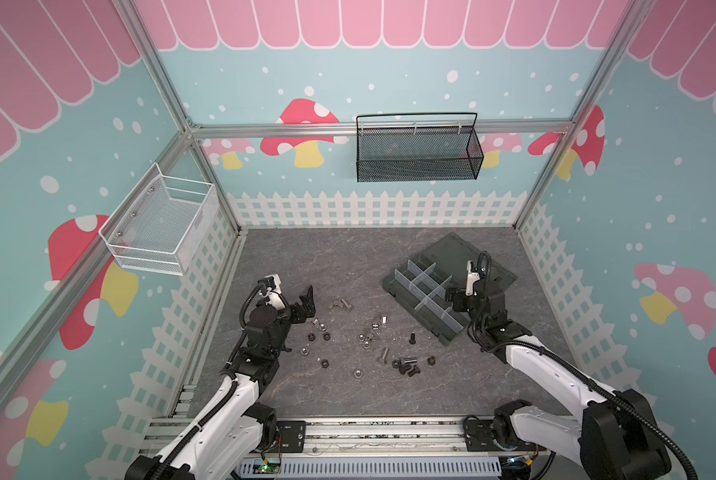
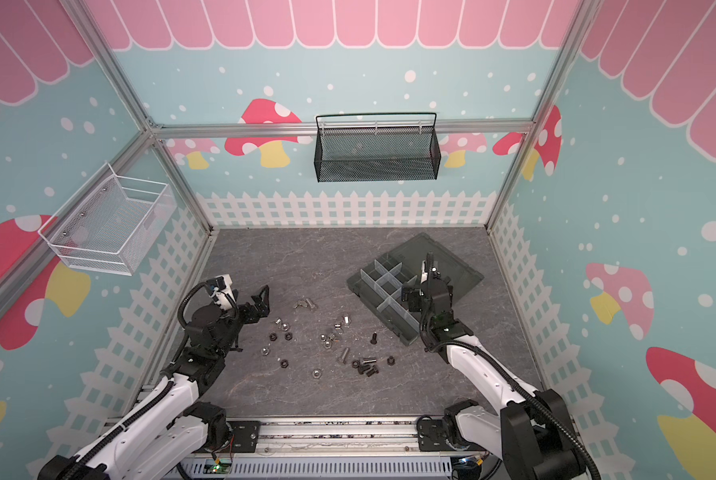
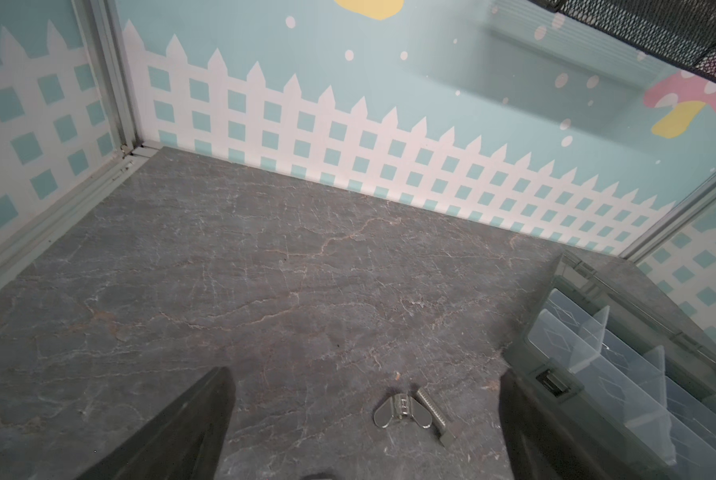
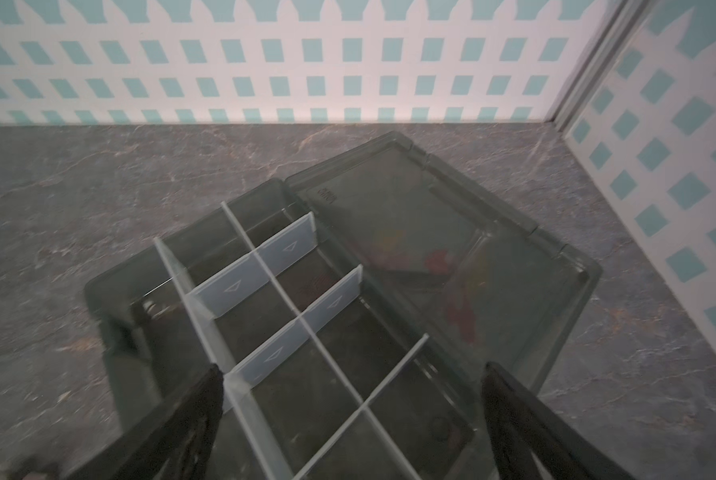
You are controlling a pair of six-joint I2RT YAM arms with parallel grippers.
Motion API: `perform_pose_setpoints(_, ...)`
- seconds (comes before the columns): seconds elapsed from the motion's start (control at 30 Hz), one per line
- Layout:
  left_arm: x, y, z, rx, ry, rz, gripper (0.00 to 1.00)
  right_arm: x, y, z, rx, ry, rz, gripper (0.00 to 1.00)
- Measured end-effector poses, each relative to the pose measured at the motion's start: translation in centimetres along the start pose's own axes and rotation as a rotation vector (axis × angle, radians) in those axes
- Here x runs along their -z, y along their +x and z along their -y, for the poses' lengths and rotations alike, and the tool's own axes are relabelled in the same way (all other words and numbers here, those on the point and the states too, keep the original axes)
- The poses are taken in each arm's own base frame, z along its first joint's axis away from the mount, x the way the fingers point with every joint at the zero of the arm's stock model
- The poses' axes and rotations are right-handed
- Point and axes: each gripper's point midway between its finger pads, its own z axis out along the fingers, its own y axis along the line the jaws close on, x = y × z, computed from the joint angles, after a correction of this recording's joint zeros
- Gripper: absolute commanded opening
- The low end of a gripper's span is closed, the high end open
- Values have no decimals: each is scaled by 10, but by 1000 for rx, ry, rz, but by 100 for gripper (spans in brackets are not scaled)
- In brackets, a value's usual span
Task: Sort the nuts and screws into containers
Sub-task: 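Reach the right gripper over the silver bolt beside the organizer box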
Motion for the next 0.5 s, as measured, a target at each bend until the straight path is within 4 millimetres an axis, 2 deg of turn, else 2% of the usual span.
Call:
perform_pose_setpoints(0.17,1,8,5,52,3,-32,100,11,11,-50,18,-108,-85,100)
perform_pose_setpoints(0.37,1,19,2,105,-18,-78,100,9,28,-113,60,-207,-228,87)
perform_pose_setpoints(0.5,3,24,-1,125,-29,-99,100,6,45,-149,89,-263,-327,72)
